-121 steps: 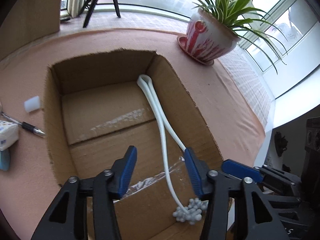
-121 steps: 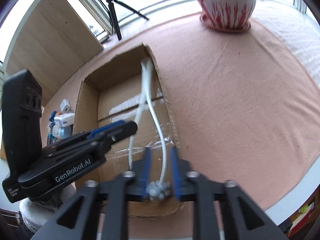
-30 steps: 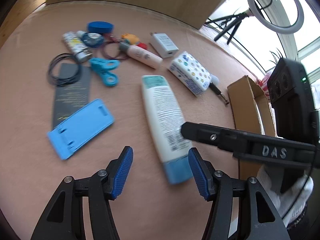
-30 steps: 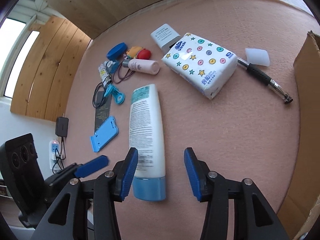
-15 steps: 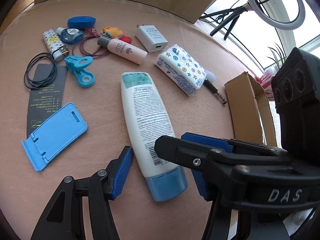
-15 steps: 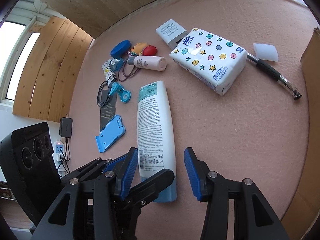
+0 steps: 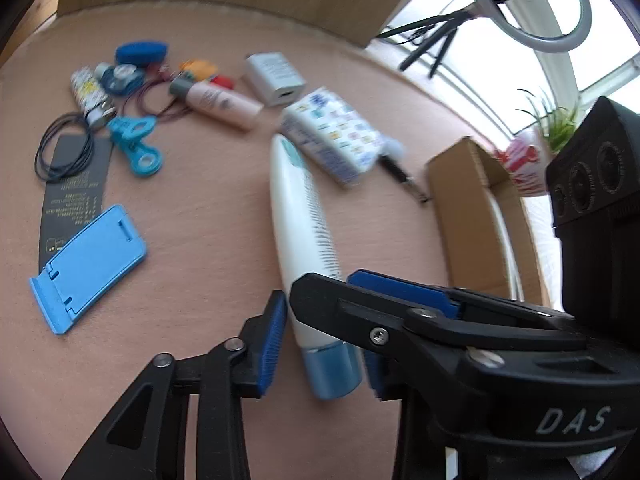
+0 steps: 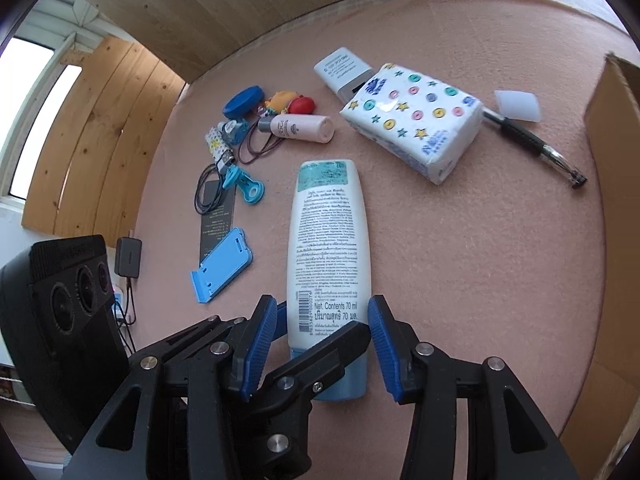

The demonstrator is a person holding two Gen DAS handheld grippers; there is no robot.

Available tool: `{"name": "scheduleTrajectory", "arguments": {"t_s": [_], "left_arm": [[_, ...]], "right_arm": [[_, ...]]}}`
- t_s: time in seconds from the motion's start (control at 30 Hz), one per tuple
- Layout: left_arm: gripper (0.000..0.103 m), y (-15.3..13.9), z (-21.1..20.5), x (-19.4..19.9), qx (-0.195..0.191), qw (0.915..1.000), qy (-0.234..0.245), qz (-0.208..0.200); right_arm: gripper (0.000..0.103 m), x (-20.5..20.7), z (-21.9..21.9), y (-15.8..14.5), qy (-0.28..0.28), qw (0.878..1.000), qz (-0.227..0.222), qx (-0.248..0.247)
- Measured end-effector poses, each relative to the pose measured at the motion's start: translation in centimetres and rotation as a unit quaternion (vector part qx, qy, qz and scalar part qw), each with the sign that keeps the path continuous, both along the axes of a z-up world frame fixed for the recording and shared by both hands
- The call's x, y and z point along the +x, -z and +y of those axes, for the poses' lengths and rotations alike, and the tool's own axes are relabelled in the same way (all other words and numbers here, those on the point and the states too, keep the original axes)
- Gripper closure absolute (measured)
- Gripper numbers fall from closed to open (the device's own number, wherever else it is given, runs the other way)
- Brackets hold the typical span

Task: Organize objects
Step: 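Lift the lotion tube with the right tool and carry it into the box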

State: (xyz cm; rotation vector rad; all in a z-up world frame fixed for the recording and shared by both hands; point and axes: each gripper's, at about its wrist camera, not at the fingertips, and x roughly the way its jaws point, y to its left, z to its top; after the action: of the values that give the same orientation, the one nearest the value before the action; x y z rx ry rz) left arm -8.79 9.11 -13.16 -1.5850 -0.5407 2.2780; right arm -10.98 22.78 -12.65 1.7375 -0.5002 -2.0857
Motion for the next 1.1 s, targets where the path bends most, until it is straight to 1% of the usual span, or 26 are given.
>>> {"name": "scheduleTrajectory", "arguments": {"t_s": [0.07, 0.17, 0.23, 0.3, 0.4, 0.5, 0.6, 0.7, 0.8, 0.9, 1.0, 1.1], "left_arm": [[0.070, -0.5, 0.6, 0.1, -0.006, 0.9999, 0.007, 0.009], [0.069, 0.0, 1.3, -0.1, -0.012, 0.9998, 0.013, 0.004], [0.069, 0.5, 1.5, -0.2, -0.013, 0.9998, 0.015, -0.003], [0.069, 1.0, 1.8, -0.3, -0.005, 0.9997, 0.019, -0.010], [0.068, 0.9, 2.5, 0.0, 0.002, 0.9996, 0.026, -0.009], [0.066, 0.4, 3.0, 0.1, -0.023, 0.9994, 0.024, 0.003], [0.057, 0.2, 2.4, 0.0, -0.055, 0.9984, 0.011, 0.007], [0.055, 0.0, 1.9, -0.1, -0.062, 0.9980, 0.012, 0.008], [0.055, 0.1, 2.2, -0.2, -0.067, 0.9975, 0.020, 0.010], [0.055, 0.5, 2.5, -0.4, -0.063, 0.9977, 0.024, 0.003], [0.055, 1.0, 2.8, -0.4, -0.065, 0.9974, 0.030, -0.004], [0.055, 1.0, 2.7, -0.1, -0.064, 0.9976, 0.026, -0.004]], "right_arm": [[0.061, 0.4, 0.6, -0.5, 0.009, 1.000, 0.006, -0.010], [0.062, 0.8, 1.2, -1.4, 0.011, 1.000, 0.020, -0.010], [0.062, 0.6, 1.5, -1.0, 0.008, 1.000, 0.016, -0.004], [0.062, 0.5, 1.8, -0.3, 0.011, 1.000, 0.008, -0.007], [0.062, 0.5, 2.5, 0.6, 0.023, 1.000, -0.005, -0.011], [0.062, 0.7, 3.3, 0.5, 0.030, 0.999, -0.009, -0.014], [0.062, 0.8, 4.7, 0.1, 0.042, 0.998, -0.006, -0.046], [0.062, 0.7, 5.4, -0.2, 0.051, 0.998, -0.002, -0.047], [0.062, 0.5, 5.1, 0.3, 0.052, 0.998, -0.007, -0.045], [0.062, 0.3, 4.5, 1.0, 0.049, 0.998, -0.013, -0.047], [0.062, 0.2, 3.6, 1.4, 0.039, 0.998, -0.020, -0.037], [0.062, 0.2, 2.6, 1.9, 0.026, 0.999, -0.027, -0.029]]}}
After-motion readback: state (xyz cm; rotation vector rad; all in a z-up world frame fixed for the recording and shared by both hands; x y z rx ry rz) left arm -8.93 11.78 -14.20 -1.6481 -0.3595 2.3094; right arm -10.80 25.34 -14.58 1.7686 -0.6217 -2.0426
